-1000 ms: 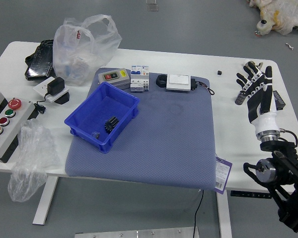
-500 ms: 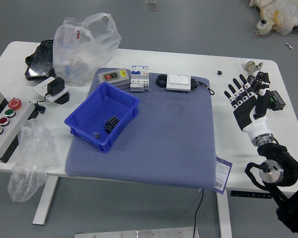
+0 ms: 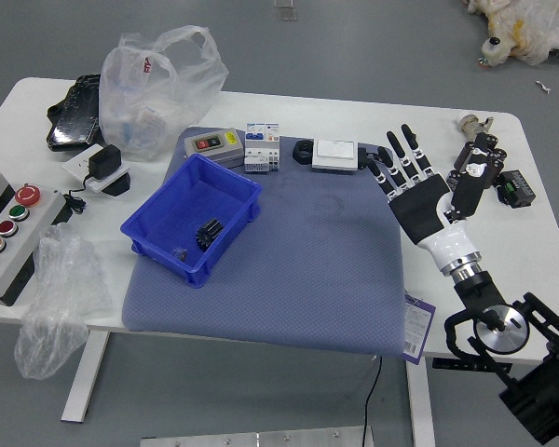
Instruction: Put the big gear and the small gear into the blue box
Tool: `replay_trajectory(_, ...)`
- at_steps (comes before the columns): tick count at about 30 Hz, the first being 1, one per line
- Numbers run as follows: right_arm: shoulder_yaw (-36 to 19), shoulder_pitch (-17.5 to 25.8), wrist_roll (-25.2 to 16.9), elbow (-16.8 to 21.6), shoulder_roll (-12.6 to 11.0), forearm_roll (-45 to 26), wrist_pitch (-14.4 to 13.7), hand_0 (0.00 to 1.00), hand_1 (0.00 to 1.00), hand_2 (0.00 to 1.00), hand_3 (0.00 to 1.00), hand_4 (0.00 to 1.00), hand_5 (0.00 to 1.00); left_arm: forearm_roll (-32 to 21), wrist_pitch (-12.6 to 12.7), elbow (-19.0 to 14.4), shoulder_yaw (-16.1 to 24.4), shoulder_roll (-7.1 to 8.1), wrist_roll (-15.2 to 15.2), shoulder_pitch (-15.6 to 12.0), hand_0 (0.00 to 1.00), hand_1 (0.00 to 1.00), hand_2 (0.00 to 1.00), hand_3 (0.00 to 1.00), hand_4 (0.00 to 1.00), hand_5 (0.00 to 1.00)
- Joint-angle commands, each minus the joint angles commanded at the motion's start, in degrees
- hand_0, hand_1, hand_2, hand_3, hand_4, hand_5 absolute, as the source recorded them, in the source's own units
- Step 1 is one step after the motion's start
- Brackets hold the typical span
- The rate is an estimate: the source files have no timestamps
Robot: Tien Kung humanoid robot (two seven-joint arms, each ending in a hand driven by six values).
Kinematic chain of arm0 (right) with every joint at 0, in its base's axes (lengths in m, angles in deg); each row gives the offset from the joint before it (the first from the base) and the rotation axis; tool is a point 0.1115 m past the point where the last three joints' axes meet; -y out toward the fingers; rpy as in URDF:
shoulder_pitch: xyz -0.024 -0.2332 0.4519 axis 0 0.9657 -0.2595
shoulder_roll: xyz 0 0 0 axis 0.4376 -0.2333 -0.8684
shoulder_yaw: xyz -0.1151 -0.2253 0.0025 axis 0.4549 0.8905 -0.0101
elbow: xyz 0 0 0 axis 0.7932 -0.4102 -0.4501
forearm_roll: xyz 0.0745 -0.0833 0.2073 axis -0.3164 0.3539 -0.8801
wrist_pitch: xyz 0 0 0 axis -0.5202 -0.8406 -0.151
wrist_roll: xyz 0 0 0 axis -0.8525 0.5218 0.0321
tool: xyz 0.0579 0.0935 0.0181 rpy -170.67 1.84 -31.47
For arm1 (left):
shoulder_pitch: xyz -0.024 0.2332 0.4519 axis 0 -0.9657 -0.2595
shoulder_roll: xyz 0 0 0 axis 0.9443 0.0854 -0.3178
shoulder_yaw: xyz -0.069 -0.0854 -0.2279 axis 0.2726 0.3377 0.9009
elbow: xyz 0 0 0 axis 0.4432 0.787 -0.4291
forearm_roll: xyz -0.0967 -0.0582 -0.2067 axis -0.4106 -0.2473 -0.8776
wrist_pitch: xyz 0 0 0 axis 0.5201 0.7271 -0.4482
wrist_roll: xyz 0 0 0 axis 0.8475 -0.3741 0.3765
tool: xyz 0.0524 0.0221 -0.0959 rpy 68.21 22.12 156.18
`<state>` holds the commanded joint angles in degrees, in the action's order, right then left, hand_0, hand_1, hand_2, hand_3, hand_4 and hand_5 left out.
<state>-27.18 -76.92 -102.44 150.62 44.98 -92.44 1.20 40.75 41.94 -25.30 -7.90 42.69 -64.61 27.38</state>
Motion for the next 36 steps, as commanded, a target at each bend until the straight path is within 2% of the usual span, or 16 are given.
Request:
replay_trajectory(2,0.91,-0.15,1.69,0.34,0.04,-3.35,2.96,0.382,0.587,0.764,0.838,0.998,0.998,-0.02,0.00,0.00,-0.03,-0.02,0.02,0.00,0.629,0.463,0.526,0.703,0.738,0.519)
replay_trajectory(3,1.38,-0.17,2.58,0.46,0.05,-5.04,4.54,0.418,0.700,0.823,0.954,0.998,0.998,-0.02,-0.01,0.00,-0.04,-0.03,0.01,-0.01,0.629,0.464,0.526,0.704,0.738,0.519)
replay_trajectory(8,2.47,-0.16,4.49,0.44,0.06,-10.51,9.61,0.418,0.700,0.823,0.954,0.998,0.998,0.12,-0.04,-0.01,0.10,-0.07,-0.06,-0.11,0.629,0.464,0.526,0.704,0.738,0.519)
replay_trajectory(9,2.60,-0.16,4.59,0.37,0.04,-11.01,9.96,0.606,0.801,0.964,0.998,0.998,0.998,0.18,-0.05,-0.01,0.15,-0.08,-0.09,-0.12,0.629,0.465,0.526,0.705,0.738,0.520)
replay_trajectory(11,2.63,-0.09,4.59,0.27,-0.06,-10.92,9.55,0.606,0.801,0.964,0.998,0.998,0.998,0.19,-0.04,-0.02,0.16,-0.09,-0.09,-0.13,0.629,0.465,0.526,0.705,0.738,0.520)
replay_trajectory(14,2.04,-0.04,3.75,0.02,-0.23,-9.02,6.35,0.606,0.801,0.964,0.998,0.998,0.998,0.23,-0.04,-0.02,0.20,-0.09,-0.13,-0.10,0.629,0.465,0.526,0.705,0.738,0.520)
replay_trajectory(15,1.86,-0.02,3.63,-0.06,-0.25,-8.55,5.64,0.868,0.988,0.998,0.998,0.998,0.998,0.23,-0.04,-0.03,0.20,-0.10,-0.14,-0.08,0.629,0.465,0.527,0.704,0.738,0.520)
replay_trajectory(20,1.63,0.12,3.05,0.27,-0.36,-7.16,4.06,0.868,0.988,0.998,0.998,0.998,0.998,0.25,-0.05,-0.04,0.23,-0.10,-0.18,-0.04,0.629,0.465,0.527,0.704,0.738,0.520)
replay_trajectory(21,1.59,0.09,3.08,0.20,-0.34,-6.70,3.47,0.988,0.574,0.665,0.918,0.998,0.998,0.30,-0.08,-0.05,0.26,-0.07,-0.21,-0.03,0.629,0.468,0.528,0.704,0.739,0.520)
replay_trajectory(26,1.65,0.24,2.90,0.49,-0.62,-2.32,0.24,0.988,0.574,0.665,0.918,0.998,0.998,0.03,-0.03,-0.03,0.09,0.18,-0.03,0.08,0.629,0.468,0.528,0.704,0.739,0.520)
replay_trajectory(27,1.69,0.28,2.90,0.51,-0.64,-1.88,0.05,0.954,0.308,0.604,0.778,0.998,0.998,-0.01,-0.02,-0.03,0.07,0.20,-0.02,0.08,0.629,0.468,0.528,0.704,0.739,0.520)
replay_trajectory(36,2.53,0.22,4.40,1.13,-0.75,0.01,0.82,0.964,0.272,0.609,0.783,0.998,0.998,-0.24,0.03,-0.05,-0.03,0.13,-0.02,0.05,0.629,0.469,0.531,0.705,0.739,0.521)
